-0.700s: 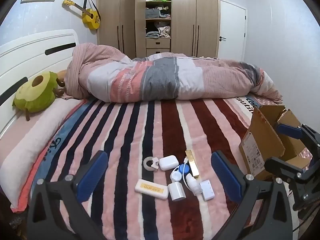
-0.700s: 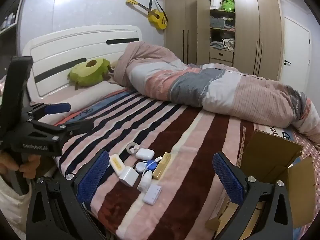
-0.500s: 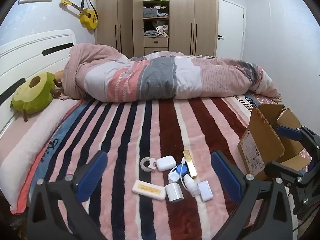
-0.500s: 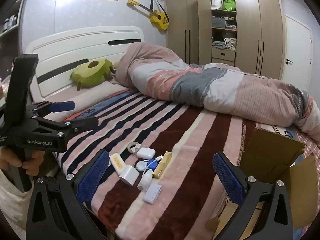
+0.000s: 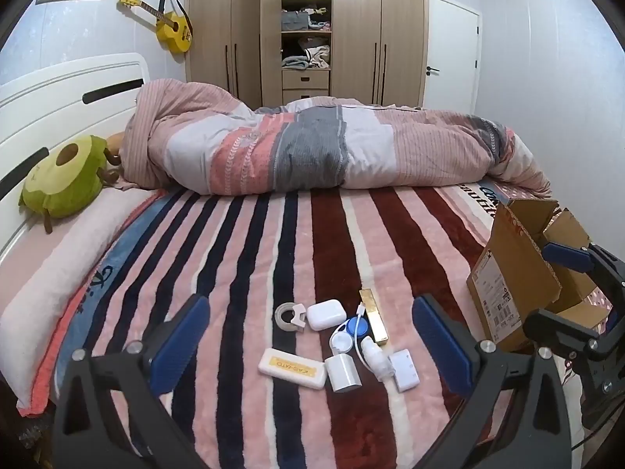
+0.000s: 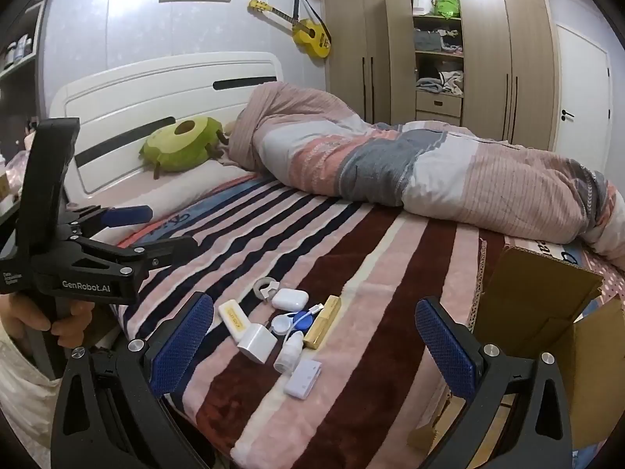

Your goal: Organize rigid objects

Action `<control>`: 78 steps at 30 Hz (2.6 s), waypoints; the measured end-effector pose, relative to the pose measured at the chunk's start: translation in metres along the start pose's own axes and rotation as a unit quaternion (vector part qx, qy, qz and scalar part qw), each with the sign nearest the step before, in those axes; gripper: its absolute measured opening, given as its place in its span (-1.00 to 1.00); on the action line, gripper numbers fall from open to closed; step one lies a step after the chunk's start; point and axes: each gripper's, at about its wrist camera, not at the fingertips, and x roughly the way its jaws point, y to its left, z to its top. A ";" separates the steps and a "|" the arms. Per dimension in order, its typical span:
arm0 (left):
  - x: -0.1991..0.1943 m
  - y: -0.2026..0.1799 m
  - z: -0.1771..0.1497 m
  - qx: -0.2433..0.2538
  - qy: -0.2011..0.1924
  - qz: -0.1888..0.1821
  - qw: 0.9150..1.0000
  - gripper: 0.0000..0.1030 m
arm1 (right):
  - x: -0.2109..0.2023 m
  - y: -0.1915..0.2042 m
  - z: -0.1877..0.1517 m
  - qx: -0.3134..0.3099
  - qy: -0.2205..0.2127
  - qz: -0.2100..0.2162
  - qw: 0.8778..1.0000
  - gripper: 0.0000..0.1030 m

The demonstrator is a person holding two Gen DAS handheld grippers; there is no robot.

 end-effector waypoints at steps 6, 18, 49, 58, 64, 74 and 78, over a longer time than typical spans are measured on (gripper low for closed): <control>-0.002 0.001 -0.002 0.000 -0.002 -0.006 1.000 0.99 | -0.001 0.001 0.003 0.000 0.000 0.000 1.000 1.00; -0.004 0.008 -0.005 -0.001 -0.001 -0.021 1.000 0.99 | 0.000 -0.001 0.001 0.010 0.002 0.006 1.000 1.00; -0.006 0.015 -0.008 -0.005 -0.002 -0.027 1.000 0.99 | -0.004 -0.004 -0.001 0.015 0.002 0.003 1.000 1.00; -0.006 0.014 -0.008 -0.006 -0.002 -0.027 1.000 0.99 | -0.004 -0.004 -0.001 0.013 0.003 0.002 1.000 0.99; -0.003 0.014 -0.007 -0.010 -0.005 -0.039 0.999 0.99 | -0.006 0.001 -0.004 0.001 -0.004 0.000 1.000 0.68; 0.023 0.047 -0.019 -0.019 0.003 -0.039 0.999 0.99 | 0.031 0.047 -0.017 -0.019 0.006 0.039 0.999 -0.23; 0.039 0.059 -0.028 -0.019 0.010 -0.051 0.998 0.99 | 0.059 0.053 -0.041 -0.001 0.037 0.039 0.999 -0.25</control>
